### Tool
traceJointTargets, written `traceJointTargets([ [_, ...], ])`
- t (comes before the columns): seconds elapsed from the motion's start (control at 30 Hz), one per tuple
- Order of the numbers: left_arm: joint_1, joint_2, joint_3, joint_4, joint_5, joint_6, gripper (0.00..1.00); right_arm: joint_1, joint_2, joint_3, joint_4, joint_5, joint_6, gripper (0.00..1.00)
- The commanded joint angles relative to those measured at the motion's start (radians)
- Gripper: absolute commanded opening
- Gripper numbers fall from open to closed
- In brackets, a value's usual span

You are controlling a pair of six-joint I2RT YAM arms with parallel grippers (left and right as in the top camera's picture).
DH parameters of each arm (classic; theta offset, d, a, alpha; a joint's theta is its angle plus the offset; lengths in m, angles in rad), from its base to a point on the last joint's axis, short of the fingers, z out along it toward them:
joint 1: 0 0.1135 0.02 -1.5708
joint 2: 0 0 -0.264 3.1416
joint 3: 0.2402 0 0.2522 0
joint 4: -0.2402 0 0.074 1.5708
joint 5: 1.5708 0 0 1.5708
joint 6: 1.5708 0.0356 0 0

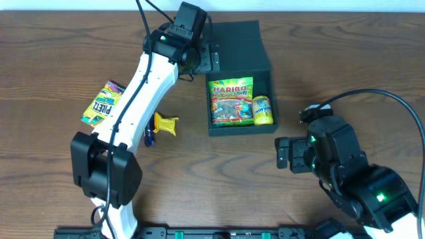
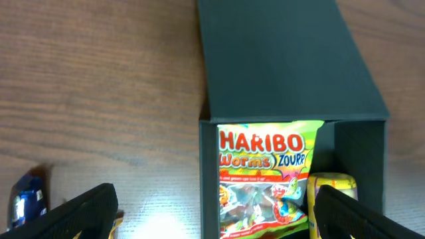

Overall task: Pack container
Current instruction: 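Move the left gripper to the yellow wrapped snack and blue bar, then grasp the yellow wrapped snack with the left gripper and lift toward box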

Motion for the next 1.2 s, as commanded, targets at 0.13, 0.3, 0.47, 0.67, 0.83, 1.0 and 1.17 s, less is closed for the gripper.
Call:
traceJointTargets([
  [0.13,0.016,-0.024,0.021,-0.254,-0.214,-0.496,0.95,-0.007,-0.005,0.007,-0.001,0.004,-0.014,0.99],
  [0.3,0.021,-0.024,0.005,-0.404,-0.227,-0.75,0.95,-0.007,-0.005,0.007,-0.001,0.004,-0.014,0.99],
  [0.47,0.021,-0.024,-0.091,-0.413,-0.195,-0.925,0.95,-0.007,-0.005,0.007,-0.001,0.004,-0.014,0.99],
  [0.67,0.023,-0.024,-0.262,-0.293,-0.133,-1.009,0.95,-0.007,-0.005,0.007,-0.001,0.004,-0.014,0.99],
  [0.83,0.024,-0.024,-0.334,-0.221,-0.139,-1.046,0.95,-0.007,-0.005,0.007,-0.001,0.004,-0.014,0.99],
  [1.0,0.028,-0.024,-0.409,-0.14,-0.142,-1.067,0.95,-0.007,-0.005,0.007,-0.001,0.004,-0.015,0.99],
  [1.17,0.036,-0.024,-0.488,-0.046,-0.154,-1.099,0.92,-0.007,-0.005,0.007,-0.001,0.004,-0.014,0.99],
])
